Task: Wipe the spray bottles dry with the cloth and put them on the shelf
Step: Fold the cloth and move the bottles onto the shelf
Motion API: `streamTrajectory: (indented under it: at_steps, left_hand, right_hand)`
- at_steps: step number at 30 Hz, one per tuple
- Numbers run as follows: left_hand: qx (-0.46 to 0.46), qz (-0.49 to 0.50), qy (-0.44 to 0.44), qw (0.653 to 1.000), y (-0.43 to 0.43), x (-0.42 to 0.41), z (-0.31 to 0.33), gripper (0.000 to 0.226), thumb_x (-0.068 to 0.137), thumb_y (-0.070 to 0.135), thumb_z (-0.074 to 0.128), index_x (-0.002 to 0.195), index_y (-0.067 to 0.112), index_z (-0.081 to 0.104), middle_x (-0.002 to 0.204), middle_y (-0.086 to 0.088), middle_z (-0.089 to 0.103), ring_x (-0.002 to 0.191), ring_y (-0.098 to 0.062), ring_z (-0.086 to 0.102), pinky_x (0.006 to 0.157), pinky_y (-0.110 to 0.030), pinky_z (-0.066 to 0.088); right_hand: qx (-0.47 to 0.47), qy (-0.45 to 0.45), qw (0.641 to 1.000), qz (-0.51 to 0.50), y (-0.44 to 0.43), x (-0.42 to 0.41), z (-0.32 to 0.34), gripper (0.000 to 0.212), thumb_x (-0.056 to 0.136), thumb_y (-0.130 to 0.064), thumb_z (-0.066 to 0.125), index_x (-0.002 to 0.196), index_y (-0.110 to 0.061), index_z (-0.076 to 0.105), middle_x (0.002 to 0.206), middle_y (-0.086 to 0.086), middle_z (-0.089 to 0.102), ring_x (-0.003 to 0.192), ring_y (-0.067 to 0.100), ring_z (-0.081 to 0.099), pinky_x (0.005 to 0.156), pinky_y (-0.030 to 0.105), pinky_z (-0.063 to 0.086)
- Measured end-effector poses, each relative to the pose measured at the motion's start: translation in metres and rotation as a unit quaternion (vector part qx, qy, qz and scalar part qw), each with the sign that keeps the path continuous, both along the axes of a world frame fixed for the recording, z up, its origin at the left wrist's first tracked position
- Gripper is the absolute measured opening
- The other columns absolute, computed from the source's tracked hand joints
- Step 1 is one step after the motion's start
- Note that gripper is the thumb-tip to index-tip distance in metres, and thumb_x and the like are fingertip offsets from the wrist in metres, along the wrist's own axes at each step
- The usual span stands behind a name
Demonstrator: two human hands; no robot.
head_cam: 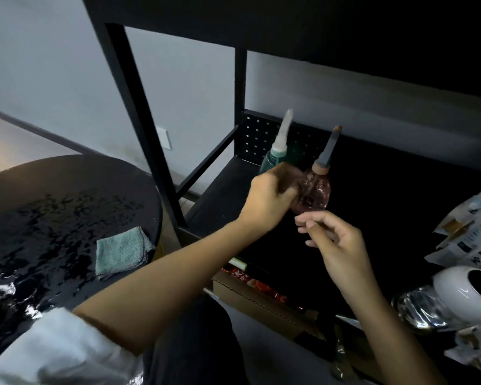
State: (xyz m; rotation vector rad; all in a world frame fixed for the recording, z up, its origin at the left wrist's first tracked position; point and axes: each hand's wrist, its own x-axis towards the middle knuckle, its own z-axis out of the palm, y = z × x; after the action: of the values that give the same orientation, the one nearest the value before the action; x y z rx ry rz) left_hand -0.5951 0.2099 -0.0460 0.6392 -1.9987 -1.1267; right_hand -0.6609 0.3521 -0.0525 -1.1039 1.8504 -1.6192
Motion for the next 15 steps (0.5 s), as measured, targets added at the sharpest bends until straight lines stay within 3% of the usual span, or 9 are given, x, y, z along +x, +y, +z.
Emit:
streamTrajectory:
  at_steps: [3, 6, 10, 15]
  left_hand:
    - [0.028, -0.001, -0.013, 1.000, -0.002, 0.045, 0.009, 0.008, 0.091, 0.011, 0.061, 0.087, 0.013, 0.069, 0.083, -0.003, 0.073, 0.081, -0.018, 0.069, 0.079, -0.034, 0.055]
    - [0.033, 0.005, -0.010, 0.999, -0.006, 0.093, 0.017, 0.015, 0.095, 0.019, 0.060, 0.090, 0.007, 0.068, 0.077, -0.009, 0.071, 0.075, -0.025, 0.067, 0.075, -0.039, 0.053]
    - [0.049, 0.036, 0.003, 0.998, -0.010, 0.154, 0.017, 0.012, 0.096, 0.013, 0.058, 0.091, 0.011, 0.069, 0.069, 0.002, 0.068, 0.064, -0.013, 0.062, 0.067, -0.029, 0.052]
    - [0.073, 0.102, 0.007, 0.992, -0.004, 0.226, 0.008, 0.015, 0.097, 0.014, 0.056, 0.091, 0.008, 0.068, 0.057, 0.002, 0.061, 0.051, -0.008, 0.053, 0.055, -0.020, 0.042]
  right_hand:
    - [-0.013, 0.004, 1.000, 0.024, -0.009, 0.016, 0.008, 0.025, 0.095, -0.004, 0.053, 0.089, -0.022, 0.070, 0.095, -0.011, 0.072, 0.087, 0.003, 0.066, 0.072, 0.016, 0.052]
    - [-0.018, 0.013, 0.998, 0.050, -0.019, 0.036, 0.013, 0.025, 0.096, -0.006, 0.053, 0.090, -0.024, 0.069, 0.095, -0.008, 0.072, 0.089, 0.006, 0.067, 0.072, 0.017, 0.052]
    - [-0.021, 0.005, 0.995, 0.101, -0.035, 0.072, 0.018, 0.026, 0.096, -0.005, 0.052, 0.090, -0.023, 0.070, 0.094, -0.010, 0.072, 0.089, 0.006, 0.067, 0.071, 0.017, 0.052]
    - [-0.021, 0.016, 0.984, 0.178, -0.061, 0.127, 0.022, 0.024, 0.095, -0.003, 0.053, 0.091, -0.018, 0.071, 0.090, -0.007, 0.072, 0.089, 0.005, 0.067, 0.074, 0.018, 0.053]
